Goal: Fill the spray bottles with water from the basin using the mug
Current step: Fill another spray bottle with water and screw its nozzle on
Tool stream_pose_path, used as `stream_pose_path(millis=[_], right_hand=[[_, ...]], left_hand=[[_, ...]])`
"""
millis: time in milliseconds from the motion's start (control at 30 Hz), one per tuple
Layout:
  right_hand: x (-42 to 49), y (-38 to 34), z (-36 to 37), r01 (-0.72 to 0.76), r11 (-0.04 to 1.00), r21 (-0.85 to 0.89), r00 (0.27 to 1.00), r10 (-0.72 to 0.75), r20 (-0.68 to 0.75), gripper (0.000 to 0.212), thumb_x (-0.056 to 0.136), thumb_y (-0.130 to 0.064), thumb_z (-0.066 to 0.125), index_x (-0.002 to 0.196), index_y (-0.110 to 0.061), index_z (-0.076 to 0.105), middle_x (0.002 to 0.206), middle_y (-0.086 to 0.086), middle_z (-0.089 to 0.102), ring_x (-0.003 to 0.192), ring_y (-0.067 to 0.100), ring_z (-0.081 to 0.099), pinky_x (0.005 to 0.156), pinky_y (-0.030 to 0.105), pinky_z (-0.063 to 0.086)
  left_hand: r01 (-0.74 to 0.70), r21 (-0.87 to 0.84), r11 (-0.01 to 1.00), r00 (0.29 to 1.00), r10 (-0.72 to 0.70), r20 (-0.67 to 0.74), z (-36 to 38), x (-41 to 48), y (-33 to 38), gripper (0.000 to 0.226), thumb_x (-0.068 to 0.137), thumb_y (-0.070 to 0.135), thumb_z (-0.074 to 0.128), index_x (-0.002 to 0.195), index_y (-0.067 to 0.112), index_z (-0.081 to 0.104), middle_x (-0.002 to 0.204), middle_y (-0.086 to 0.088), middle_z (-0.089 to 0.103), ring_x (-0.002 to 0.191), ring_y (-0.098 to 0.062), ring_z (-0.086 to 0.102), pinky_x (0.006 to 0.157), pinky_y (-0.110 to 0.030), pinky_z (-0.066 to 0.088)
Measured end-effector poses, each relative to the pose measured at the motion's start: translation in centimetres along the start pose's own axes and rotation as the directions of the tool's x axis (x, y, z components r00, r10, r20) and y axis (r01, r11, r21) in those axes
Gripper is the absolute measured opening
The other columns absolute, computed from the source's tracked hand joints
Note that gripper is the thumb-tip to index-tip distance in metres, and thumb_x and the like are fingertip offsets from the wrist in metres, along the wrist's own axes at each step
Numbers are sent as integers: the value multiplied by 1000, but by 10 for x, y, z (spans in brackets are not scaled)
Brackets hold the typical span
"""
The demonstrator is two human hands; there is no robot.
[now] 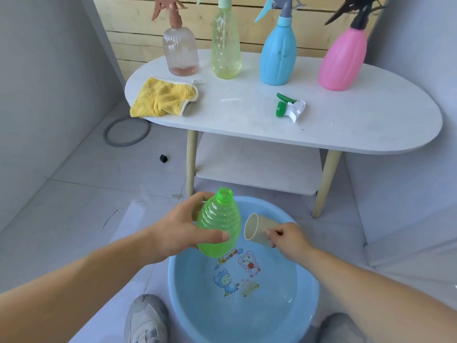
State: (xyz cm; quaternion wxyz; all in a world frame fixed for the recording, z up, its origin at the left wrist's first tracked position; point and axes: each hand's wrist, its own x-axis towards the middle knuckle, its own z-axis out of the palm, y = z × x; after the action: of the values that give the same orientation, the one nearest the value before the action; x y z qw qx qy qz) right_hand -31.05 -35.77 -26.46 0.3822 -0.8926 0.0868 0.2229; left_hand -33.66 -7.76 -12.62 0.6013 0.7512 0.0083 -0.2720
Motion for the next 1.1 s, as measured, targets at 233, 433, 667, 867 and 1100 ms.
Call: stream_pose_path(millis=[233,433,667,867,1100], right_hand=[[10,13,17,3,995,-98,998,3,56,47,98,-32,56,63,-2,52,61,1,52,52,14,38,52,28,31],[14,9,25,40,987,-158,998,-32,58,45,99,-31,53,61,-13,38,63,5,44,57,17,35,55,32,25],[14,13,27,23,983,-180,998,-12,65,43,100,-30,52,62,-13,42,64,5,47,57,17,38,56,31,28],[13,12,23,-7,996,-87,998,13,64,41,99,-30,54,63,-10,52,61,2,50,48,10,43,53,26,34],[0,-7,2,-31,991,131,997,21,75,36,98,-31,59,82,-1,72,68,0,69,54,14,47,52,21,40]], left_hand=[[8,55,998,1000,-8,-1,1,10,-9,82,53,36,94,129,33,63,122,5,73,117,-8,68,95,-33,61],[14,68,998,1000,-14,-11,0,11,-12,80,52,35,94,127,34,64,120,5,73,115,-7,68,92,-25,58],[5,63,998,1000,-4,-17,-3,10,-13,79,56,31,94,128,34,64,121,5,73,116,-9,68,98,-30,58],[2,47,999,1000,-2,-13,-5,10,-13,74,57,30,94,125,35,65,120,1,73,116,-14,68,97,-38,60],[-18,29,999,1000,18,-8,-6,4,-6,66,55,34,95,116,40,68,118,-1,73,113,-18,70,98,-51,59]])
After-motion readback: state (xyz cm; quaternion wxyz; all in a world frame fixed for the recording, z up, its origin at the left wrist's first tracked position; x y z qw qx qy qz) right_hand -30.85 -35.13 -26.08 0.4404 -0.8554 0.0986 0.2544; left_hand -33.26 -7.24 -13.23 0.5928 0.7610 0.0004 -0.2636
